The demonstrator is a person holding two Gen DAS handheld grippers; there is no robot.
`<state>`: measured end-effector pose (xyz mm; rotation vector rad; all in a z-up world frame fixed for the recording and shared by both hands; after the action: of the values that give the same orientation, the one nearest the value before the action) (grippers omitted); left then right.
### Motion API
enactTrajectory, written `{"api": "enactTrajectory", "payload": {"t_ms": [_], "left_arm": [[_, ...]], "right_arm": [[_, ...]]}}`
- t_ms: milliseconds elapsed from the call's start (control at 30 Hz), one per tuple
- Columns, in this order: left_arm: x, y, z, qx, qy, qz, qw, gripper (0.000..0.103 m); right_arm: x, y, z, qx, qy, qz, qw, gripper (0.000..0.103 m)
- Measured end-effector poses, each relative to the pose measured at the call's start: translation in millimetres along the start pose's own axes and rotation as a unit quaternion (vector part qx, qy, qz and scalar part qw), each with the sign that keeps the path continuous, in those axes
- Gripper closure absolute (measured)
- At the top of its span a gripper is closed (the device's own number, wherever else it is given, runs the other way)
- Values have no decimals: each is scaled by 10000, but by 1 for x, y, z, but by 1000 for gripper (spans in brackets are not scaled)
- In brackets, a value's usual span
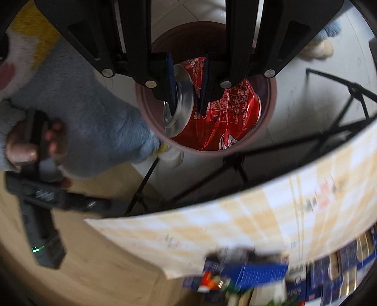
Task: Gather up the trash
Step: 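Lower the red can in the left gripper into the brown bin, then open the left gripper to drop the crushed red can into the bin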
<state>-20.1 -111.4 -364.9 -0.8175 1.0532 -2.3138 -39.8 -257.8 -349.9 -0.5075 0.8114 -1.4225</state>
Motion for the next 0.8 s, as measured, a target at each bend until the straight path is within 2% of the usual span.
{"api": "enactTrajectory", "payload": {"t_ms": [133, 233, 400, 533, 800], "left_arm": [[-17, 20, -9, -366, -376, -86, 9986, 85], [-32, 37, -21, -742, -782, -197, 9940, 85], [-46, 53, -30, -1074, -1207, -264, 9865, 85], [-47, 64, -36, -1357, -1253, -274, 9824, 85], [-35, 72, -43, -1626, -1014, -284, 9811, 84]], "right_arm": [[4, 4, -2, -86, 84, -2, 9999, 6], [8, 9, -2, -162, 192, -40, 9997, 6], [12, 11, -3, -200, 279, -81, 9994, 6], [12, 10, -4, -199, 279, -85, 9994, 6], [12, 11, -4, -224, 281, -87, 9993, 6]]}}
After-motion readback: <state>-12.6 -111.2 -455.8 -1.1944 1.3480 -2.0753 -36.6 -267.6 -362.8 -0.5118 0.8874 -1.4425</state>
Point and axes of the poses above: each gripper's, at about its wrist camera, not at the fingertips, and y roughly the way its jaws point, x to its right, z to its top, the point moved 6 cm from there along y, roughly the way its jaws point, and after that the axes turned 6 degrees about -z, right-handed, at the moved point
